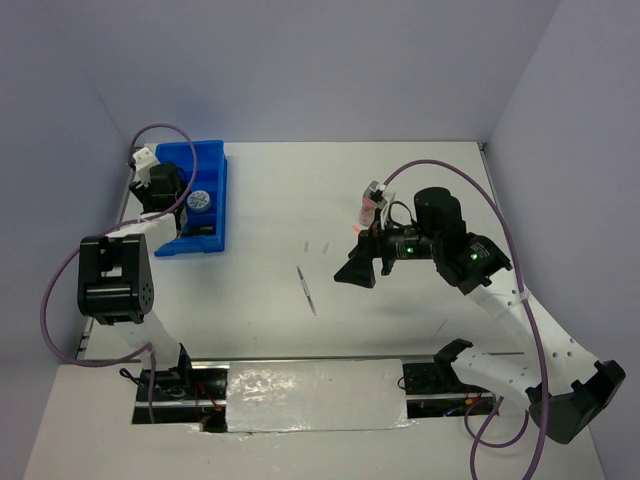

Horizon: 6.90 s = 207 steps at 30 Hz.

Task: Sort the stationery into containers
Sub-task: Place the stationery in the storage box, then pick up the pen from the center of the board, then pick up the pen cap from the center of the board, then close the pen cap on the pen.

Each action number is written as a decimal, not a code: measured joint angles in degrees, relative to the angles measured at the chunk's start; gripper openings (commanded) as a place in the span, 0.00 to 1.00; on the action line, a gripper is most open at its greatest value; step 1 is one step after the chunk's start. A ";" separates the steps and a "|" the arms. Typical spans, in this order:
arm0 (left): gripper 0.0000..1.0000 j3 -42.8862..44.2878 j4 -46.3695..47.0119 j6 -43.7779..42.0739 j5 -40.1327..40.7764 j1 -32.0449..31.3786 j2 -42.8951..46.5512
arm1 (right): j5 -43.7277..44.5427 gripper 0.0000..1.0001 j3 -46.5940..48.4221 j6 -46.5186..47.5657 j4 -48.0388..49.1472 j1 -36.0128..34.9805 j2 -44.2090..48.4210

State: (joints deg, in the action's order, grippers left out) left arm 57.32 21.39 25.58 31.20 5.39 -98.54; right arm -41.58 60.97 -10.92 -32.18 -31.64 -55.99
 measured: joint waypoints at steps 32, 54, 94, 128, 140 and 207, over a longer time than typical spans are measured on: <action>0.99 -2.34 1.66 0.37 -2.01 0.70 -0.07 | 0.00 1.00 -0.70 -1.97 2.32 -0.79 -1.64; 0.99 21.94 -56.50 12.28 -15.91 -2.64 24.50 | 39.32 0.73 2.67 -9.94 -0.48 -18.67 -30.16; 0.99 22.23 -74.82 2.95 -31.78 -5.70 31.08 | 50.90 0.00 5.44 -22.18 0.68 -25.73 -43.56; 0.74 51.25 -61.88 3.91 -24.04 -45.31 -26.64 | 49.46 0.00 -8.85 -25.00 -21.55 -0.72 15.50; 0.61 45.09 -58.97 1.05 -23.65 -45.64 -28.28 | 47.87 0.00 -8.85 -23.47 -20.72 -0.72 15.85; 0.00 14.29 -2.32 37.22 -60.50 -31.39 20.17 | 20.02 0.00 -11.69 -29.57 21.90 -10.27 3.61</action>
State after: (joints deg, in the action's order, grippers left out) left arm 71.61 19.07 62.81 -29.30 -26.00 -78.37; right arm -21.56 49.28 -40.49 -10.28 -41.91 -52.38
